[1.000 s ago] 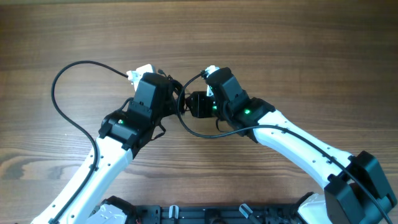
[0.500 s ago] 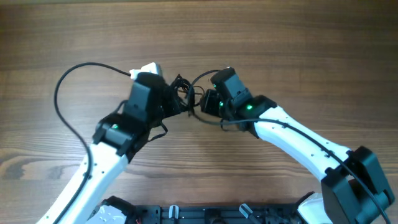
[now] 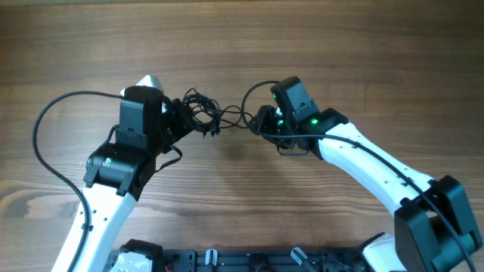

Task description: Untangle cables

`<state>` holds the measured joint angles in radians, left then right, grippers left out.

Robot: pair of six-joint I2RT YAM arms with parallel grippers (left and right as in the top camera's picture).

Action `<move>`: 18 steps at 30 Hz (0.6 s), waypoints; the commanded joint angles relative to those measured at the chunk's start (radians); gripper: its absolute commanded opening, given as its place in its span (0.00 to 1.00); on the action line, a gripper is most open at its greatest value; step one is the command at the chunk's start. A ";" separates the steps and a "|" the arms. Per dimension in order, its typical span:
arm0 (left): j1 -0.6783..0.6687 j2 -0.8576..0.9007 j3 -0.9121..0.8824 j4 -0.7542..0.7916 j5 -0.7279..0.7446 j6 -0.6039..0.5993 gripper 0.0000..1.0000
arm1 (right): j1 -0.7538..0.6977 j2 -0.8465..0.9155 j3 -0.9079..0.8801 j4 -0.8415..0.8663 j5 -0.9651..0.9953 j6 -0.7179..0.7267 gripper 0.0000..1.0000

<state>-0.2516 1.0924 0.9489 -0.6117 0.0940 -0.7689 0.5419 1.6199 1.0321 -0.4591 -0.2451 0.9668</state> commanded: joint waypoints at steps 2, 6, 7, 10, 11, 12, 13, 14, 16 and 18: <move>0.019 -0.032 0.020 0.002 -0.178 -0.179 0.04 | -0.082 0.030 -0.009 -0.060 0.092 -0.035 0.63; 0.019 -0.006 0.020 0.017 -0.154 -0.169 0.04 | -0.079 0.029 -0.009 0.145 -0.352 -0.488 0.64; 0.018 0.006 0.020 0.027 -0.115 -0.093 0.04 | -0.080 0.029 -0.009 0.174 -0.430 -0.568 0.64; 0.018 0.054 0.020 0.059 0.100 0.237 0.04 | -0.082 0.029 -0.009 0.287 -0.626 -0.662 0.65; 0.018 0.069 0.020 0.061 0.160 0.313 0.04 | -0.082 0.029 -0.009 0.341 -0.684 -0.662 0.64; 0.018 0.078 0.020 0.063 0.186 0.355 0.04 | -0.081 0.029 -0.009 0.391 -0.740 -0.645 0.64; 0.018 0.089 0.020 0.065 0.190 0.383 0.04 | -0.081 0.029 -0.009 0.432 -0.774 -0.622 0.64; 0.018 0.095 0.020 0.071 0.191 0.392 0.04 | -0.079 0.029 -0.009 0.460 -0.772 -0.579 0.62; 0.018 0.095 0.020 0.093 0.190 0.391 0.04 | -0.069 0.030 -0.009 0.455 -0.730 -0.534 0.50; 0.018 0.095 0.020 0.127 0.191 0.389 0.04 | -0.047 0.032 -0.009 0.391 -0.607 -0.485 0.43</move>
<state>-0.2352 1.1877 0.9493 -0.5247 0.2535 -0.4259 0.4683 1.6344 1.0222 -0.0235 -0.9371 0.4217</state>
